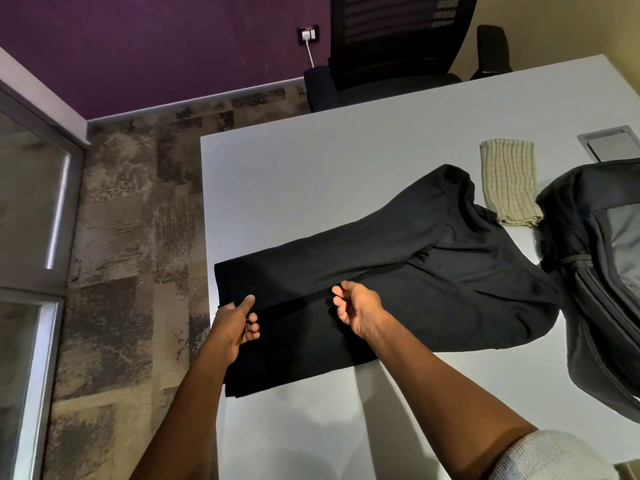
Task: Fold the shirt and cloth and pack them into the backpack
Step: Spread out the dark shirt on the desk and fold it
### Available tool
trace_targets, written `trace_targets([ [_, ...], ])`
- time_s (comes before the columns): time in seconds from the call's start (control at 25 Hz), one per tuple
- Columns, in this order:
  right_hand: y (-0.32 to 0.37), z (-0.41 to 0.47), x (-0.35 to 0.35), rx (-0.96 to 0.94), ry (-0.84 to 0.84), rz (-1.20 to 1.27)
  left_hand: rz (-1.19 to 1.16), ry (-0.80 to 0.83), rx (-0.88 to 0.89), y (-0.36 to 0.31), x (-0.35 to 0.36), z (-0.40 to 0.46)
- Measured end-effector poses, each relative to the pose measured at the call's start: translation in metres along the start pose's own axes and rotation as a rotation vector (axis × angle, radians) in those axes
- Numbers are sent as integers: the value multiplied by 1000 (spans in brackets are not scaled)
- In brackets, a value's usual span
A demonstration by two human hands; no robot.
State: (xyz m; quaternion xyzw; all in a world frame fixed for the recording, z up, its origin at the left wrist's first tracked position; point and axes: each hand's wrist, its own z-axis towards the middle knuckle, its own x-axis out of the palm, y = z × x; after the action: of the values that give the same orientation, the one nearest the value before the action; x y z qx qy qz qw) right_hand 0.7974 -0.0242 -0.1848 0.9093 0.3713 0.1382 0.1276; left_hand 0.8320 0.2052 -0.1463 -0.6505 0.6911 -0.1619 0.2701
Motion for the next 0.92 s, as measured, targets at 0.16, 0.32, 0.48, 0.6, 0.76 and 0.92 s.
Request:
trace_targets([
  [0.16,0,-1,-7,-148,-36,171,37,-8,42,6,-3,4],
  [0.32,19,0,-12,-240,-138,130,86,-3,87,12,-6,9],
  [0.48,-5,-5,-24,-324,-277,75,168,-103,170,16,-5,14],
  [0.6,-29,-10,-35,-223,-196,81,164,-154,161,17,-8,19],
  [0.76,8,1,-49,-195,-84,228,176,-163,130,16,-12,24],
  [0.92,48,11,-58,-213,-156,351,145,-184,130,12,-13,36],
])
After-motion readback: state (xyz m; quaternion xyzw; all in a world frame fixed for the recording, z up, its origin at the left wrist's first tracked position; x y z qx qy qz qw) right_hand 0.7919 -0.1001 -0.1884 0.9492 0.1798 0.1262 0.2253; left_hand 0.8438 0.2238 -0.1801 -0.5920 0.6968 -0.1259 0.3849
